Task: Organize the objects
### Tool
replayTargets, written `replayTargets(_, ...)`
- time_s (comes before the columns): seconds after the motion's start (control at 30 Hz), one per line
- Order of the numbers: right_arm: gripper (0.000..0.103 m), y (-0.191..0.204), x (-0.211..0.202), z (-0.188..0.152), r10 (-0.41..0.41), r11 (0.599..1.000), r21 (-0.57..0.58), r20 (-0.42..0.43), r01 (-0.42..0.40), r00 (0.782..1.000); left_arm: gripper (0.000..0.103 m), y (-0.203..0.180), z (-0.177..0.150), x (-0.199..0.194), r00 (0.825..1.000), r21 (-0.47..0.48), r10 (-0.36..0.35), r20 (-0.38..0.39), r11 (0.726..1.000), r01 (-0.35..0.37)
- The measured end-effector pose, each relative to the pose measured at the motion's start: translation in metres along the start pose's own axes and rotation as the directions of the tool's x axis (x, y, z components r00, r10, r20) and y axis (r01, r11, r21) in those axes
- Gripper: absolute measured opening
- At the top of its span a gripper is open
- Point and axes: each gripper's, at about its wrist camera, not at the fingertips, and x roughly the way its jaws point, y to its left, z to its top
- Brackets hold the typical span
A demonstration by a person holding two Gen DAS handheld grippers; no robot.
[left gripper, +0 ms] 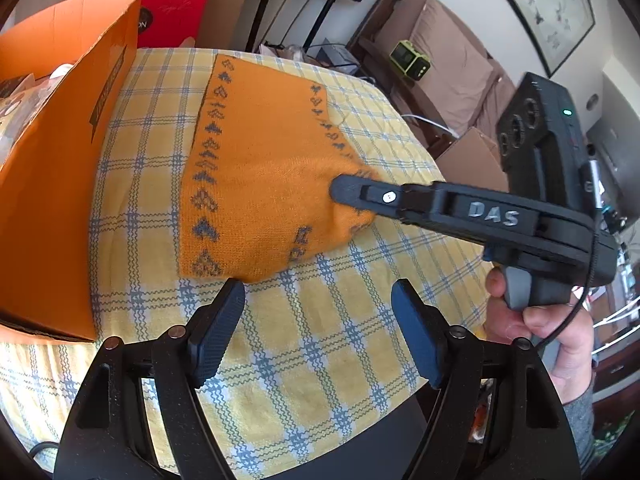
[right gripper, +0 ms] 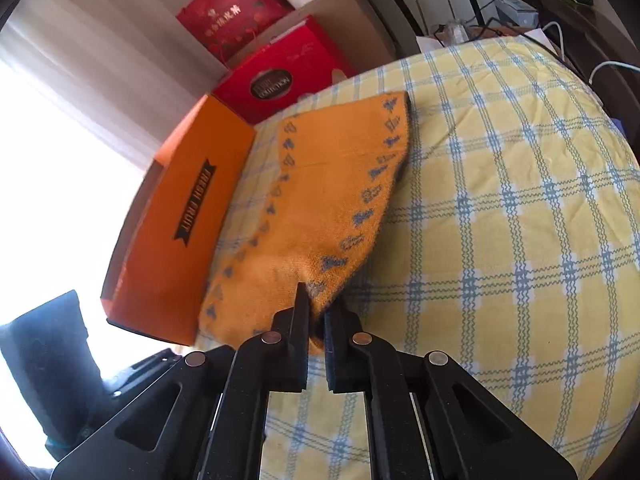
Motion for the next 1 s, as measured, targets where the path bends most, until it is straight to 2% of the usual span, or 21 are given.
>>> replayTargets(0.13, 0.004, 0.011, -0.026, 0.009, 0.028, 1.0, -0.017, 0.061, -0.027, 0.998, 0.076, 0.003, 0.002, -0.002, 0.999, -0.026, -0.043, 0.0, 0.999, 0.043)
replayTargets(0.2, 0.003, 0.018, -0.041, 0.015, 0.032, 0.999, -0.03, 0.088, -0.03, 0.996, 0.086, 0.005, 0.004, -0.003, 0.997, -0.052, -0.075, 0.002, 0.996, 0.075)
replayTargets(0.33, 0.003, 0.033, -0.074, 0.028, 0.041, 0.997, -0.064, 0.141, -0.032, 0.989, 0.09, 0.006, 0.008, -0.007, 0.993, -0.069, -0.117, 0.022, 0.991, 0.119)
replayTargets(0.5, 0.007, 0.037, -0.079, 0.028, -0.104, 0.988, -0.105, 0.113, 0.116, 0.988, 0.09, 0.005, 0.01, 0.0, 0.999, -0.045, -0.039, 0.029, 0.998, 0.04)
replayTargets(0.57, 0.007, 0.027, -0.069, 0.024, -0.107, 0.99, -0.082, 0.078, 0.113, 0.991, 0.09, 0.005, 0.01, 0.007, 1.0, -0.04, -0.008, 0.025, 0.999, 0.009)
replayTargets(0.63, 0.015, 0.015, -0.057, 0.019, -0.091, 0.995, -0.046, 0.046, 0.093, 0.995, 0.09, 0.004, 0.009, 0.01, 0.999, -0.033, 0.01, 0.048, 0.999, -0.008)
replayTargets(0.67, 0.028, 0.011, -0.051, 0.017, -0.081, 0.996, -0.032, 0.034, 0.082, 0.996, 0.09, 0.003, 0.009, 0.01, 0.998, -0.031, 0.025, 0.065, 0.999, -0.023)
replayTargets(0.7, 0.034, 0.007, -0.045, 0.015, -0.073, 0.997, -0.019, 0.024, 0.074, 0.997, 0.088, 0.003, 0.01, 0.011, 0.997, -0.032, 0.034, 0.075, 0.999, -0.032)
replayTargets(0.73, 0.034, 0.005, -0.039, 0.014, -0.065, 0.998, -0.01, 0.014, 0.065, 0.998, 0.088, 0.003, 0.011, 0.012, 0.996, -0.031, 0.041, 0.081, 0.999, -0.039)
replayTargets(0.83, 0.04, 0.0, -0.026, 0.014, -0.036, 0.999, 0.02, -0.001, 0.036, 0.999, 0.075, 0.001, 0.014, 0.016, 0.993, -0.018, 0.068, 0.094, 0.998, -0.067)
replayTargets(0.9, 0.042, -0.004, -0.019, 0.018, -0.027, 0.999, 0.036, -0.003, 0.027, 1.0, 0.052, 0.002, 0.017, 0.02, 0.991, -0.017, 0.09, 0.103, 0.996, -0.089)
replayTargets(1.0, 0.042, -0.01, -0.005, 0.023, 0.007, 0.997, 0.072, -0.023, -0.005, 1.0, 0.034, 0.005, 0.021, 0.023, 0.989, -0.023, 0.104, 0.108, 0.995, -0.102)
